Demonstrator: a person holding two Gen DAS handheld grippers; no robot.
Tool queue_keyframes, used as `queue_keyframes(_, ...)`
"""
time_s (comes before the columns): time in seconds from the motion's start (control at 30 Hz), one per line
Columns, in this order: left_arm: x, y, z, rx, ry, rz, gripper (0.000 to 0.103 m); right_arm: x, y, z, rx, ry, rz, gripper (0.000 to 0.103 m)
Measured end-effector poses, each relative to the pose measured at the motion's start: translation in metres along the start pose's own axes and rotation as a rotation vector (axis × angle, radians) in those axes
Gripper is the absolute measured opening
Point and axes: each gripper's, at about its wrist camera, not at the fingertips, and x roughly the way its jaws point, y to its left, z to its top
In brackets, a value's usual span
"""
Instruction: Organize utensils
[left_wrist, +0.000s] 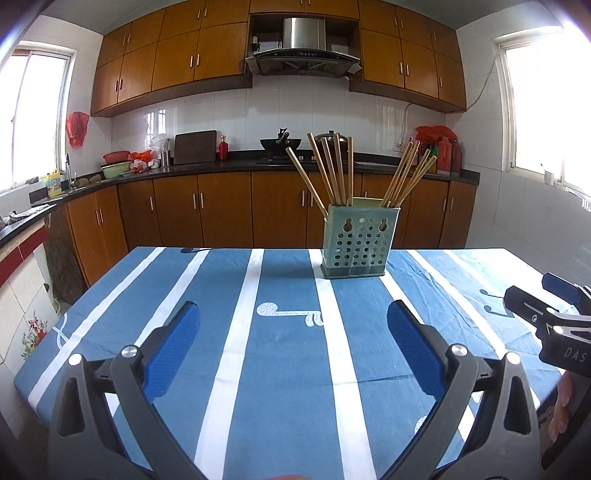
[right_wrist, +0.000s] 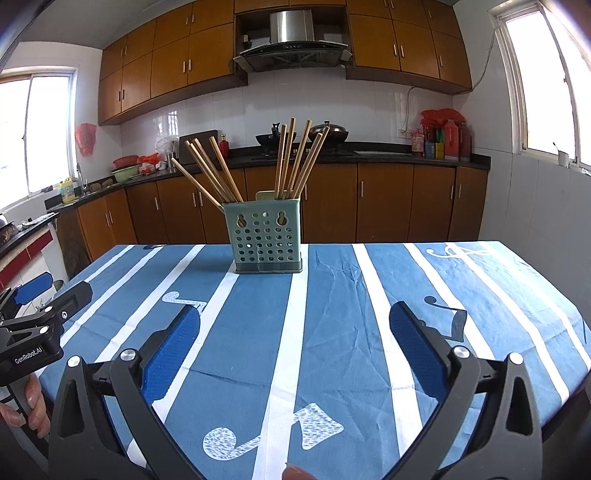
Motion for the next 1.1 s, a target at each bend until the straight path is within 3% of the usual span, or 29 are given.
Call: queue_keyframes(1.1, 0.0020, -0.0060, -0.0038, -0.010, 0.009, -0.005, 0.099, 0.0006, -0.0026, -0.0031, 0.012, 0.005, 0.002, 0.101)
